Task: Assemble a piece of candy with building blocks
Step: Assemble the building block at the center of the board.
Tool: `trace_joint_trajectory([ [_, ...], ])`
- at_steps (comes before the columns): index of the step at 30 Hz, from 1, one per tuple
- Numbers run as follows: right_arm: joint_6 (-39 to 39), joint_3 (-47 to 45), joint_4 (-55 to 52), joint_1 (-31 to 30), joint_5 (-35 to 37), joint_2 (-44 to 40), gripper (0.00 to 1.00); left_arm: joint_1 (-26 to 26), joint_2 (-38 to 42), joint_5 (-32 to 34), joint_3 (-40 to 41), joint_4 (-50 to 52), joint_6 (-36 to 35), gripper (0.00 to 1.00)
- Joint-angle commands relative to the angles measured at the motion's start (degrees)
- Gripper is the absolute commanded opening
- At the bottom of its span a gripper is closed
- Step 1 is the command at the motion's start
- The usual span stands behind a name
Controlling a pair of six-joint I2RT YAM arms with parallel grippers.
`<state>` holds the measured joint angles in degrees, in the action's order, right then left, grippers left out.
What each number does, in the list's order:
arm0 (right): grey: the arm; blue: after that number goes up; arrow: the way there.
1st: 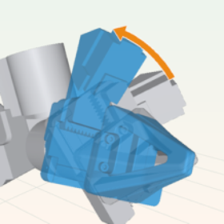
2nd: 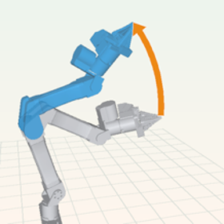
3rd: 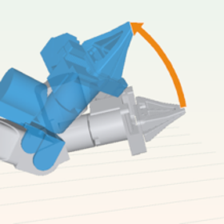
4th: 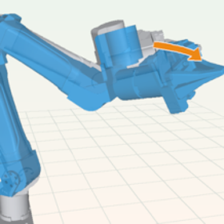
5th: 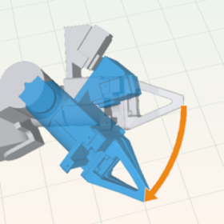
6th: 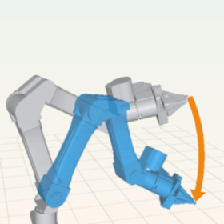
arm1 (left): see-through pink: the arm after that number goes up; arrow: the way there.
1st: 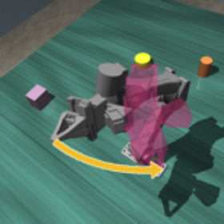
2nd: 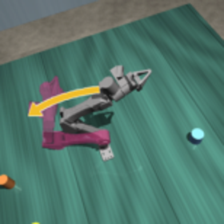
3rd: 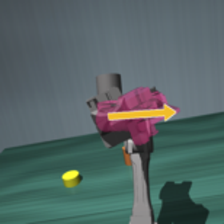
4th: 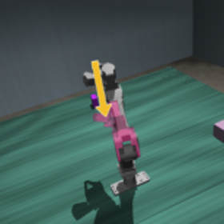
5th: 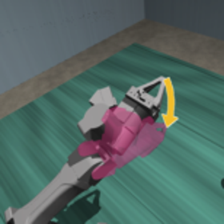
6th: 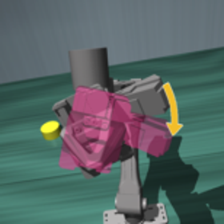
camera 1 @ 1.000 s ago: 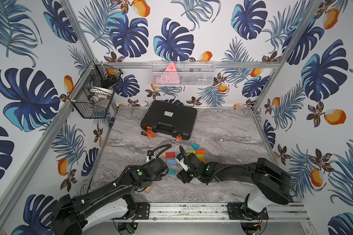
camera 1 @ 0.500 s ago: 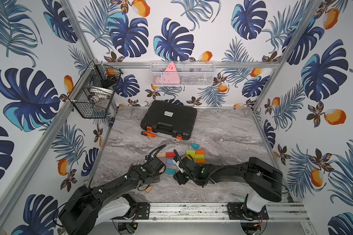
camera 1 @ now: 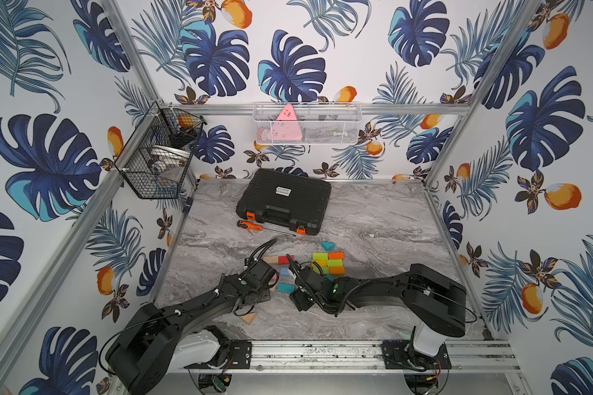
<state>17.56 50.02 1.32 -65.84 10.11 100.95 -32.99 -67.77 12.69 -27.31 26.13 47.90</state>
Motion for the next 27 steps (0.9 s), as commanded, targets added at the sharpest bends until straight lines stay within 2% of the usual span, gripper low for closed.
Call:
trace_joint_trajectory([
  [1, 0.9, 1.0, -1.0, 0.0, 1.5, 0.7, 0.73, 0.5, -0.8, -2.4, 0.5, -1.6, -0.4, 0.55],
  [14, 2.1, 1.7, -1.1, 0.3, 3.8, 2.1, 0.72, 0.8, -1.2, -3.2, 0.9, -2.8, -1.1, 0.55],
  [21, 2.9, 1.7, -0.2, 1.5, 1.7, 2.9, 0.72, 0.8, -1.0, -3.1, 0.9, -3.1, -0.7, 0.56],
  [27, 3.2, 2.8, -0.6, 1.6, 1.2, 3.9, 0.77, 0.9, -0.9, -3.0, 1.3, -3.0, -0.6, 0.56],
])
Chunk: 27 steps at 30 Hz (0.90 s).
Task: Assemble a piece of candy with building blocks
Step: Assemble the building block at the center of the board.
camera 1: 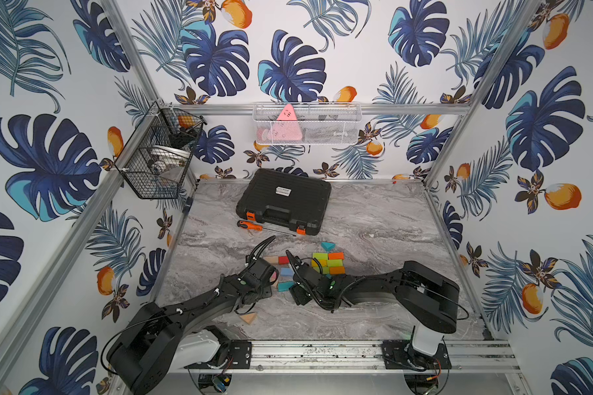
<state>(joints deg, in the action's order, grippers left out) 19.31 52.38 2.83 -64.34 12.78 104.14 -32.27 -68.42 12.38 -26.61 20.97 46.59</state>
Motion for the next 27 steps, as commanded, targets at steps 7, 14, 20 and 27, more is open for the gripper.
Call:
trace_joint_trajectory([
  [7, 3.1, 0.9, -2.1, 0.0, -1.6, 2.0, 0.93, 0.2, 0.0, -2.5, 0.6, 2.4, 0.7, 0.57],
  [14, 3.4, 0.1, -1.0, 0.5, -1.2, 1.9, 0.89, 0.3, -0.2, -2.1, 0.5, 2.3, 0.9, 0.57],
  [20, 3.3, -0.7, 0.4, 1.1, -2.2, 1.8, 0.83, 0.4, -0.6, -2.0, 0.2, 2.1, 0.9, 0.57],
  [27, 3.7, -0.2, 0.3, 1.7, -2.4, 3.0, 0.82, 0.6, -0.9, -1.9, 0.2, 1.8, 1.0, 0.57],
])
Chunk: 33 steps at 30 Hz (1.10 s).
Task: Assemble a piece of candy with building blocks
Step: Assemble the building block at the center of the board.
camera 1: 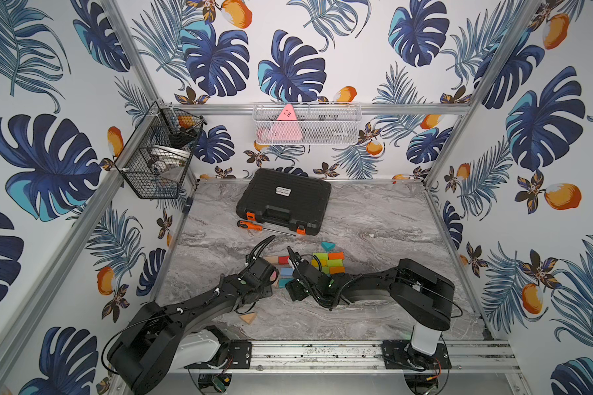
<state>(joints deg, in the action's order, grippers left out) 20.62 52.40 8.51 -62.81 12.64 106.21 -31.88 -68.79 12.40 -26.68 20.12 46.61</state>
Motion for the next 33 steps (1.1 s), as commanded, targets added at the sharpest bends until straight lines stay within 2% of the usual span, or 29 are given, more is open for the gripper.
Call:
trace_joint_trajectory([
  [1, 2.5, -0.1, -5.5, 0.2, -2.2, 1.1, 0.82, 0.3, -0.6, -1.9, 0.3, 2.6, 1.1, 0.57],
  [14, 1.1, 0.1, -5.5, 1.1, -2.6, 1.2, 0.79, 1.1, -0.5, -2.4, 0.0, 1.6, 2.1, 0.55],
  [33, -3.9, 0.7, -4.4, 3.5, -9.2, 2.2, 0.69, 1.8, 0.1, -5.5, 1.7, -1.2, 6.9, 0.54],
])
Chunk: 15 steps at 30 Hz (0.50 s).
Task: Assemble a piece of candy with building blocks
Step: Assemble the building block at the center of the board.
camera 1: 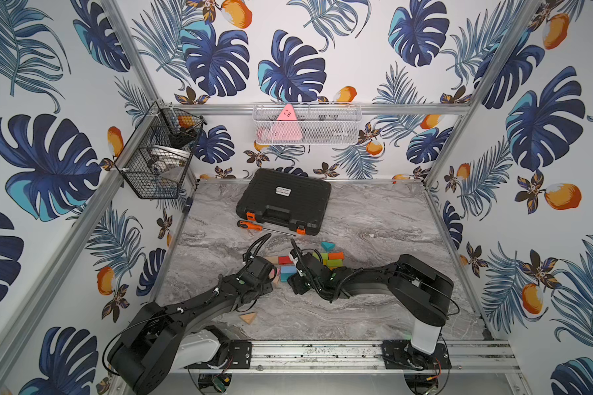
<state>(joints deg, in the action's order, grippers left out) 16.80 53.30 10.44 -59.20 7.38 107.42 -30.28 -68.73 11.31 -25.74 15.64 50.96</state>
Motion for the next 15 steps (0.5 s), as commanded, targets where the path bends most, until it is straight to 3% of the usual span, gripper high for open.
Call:
trace_joint_trajectory([
  [1, -0.1, 0.0, -6.3, -0.1, -4.2, 1.2, 0.69, 0.3, 0.3, -4.5, 0.8, 3.4, 2.7, 0.54],
  [15, -2.4, 1.5, -6.6, 0.1, -6.0, 2.4, 0.58, 0.4, 2.1, -4.8, 1.9, 3.8, 3.5, 0.53],
])
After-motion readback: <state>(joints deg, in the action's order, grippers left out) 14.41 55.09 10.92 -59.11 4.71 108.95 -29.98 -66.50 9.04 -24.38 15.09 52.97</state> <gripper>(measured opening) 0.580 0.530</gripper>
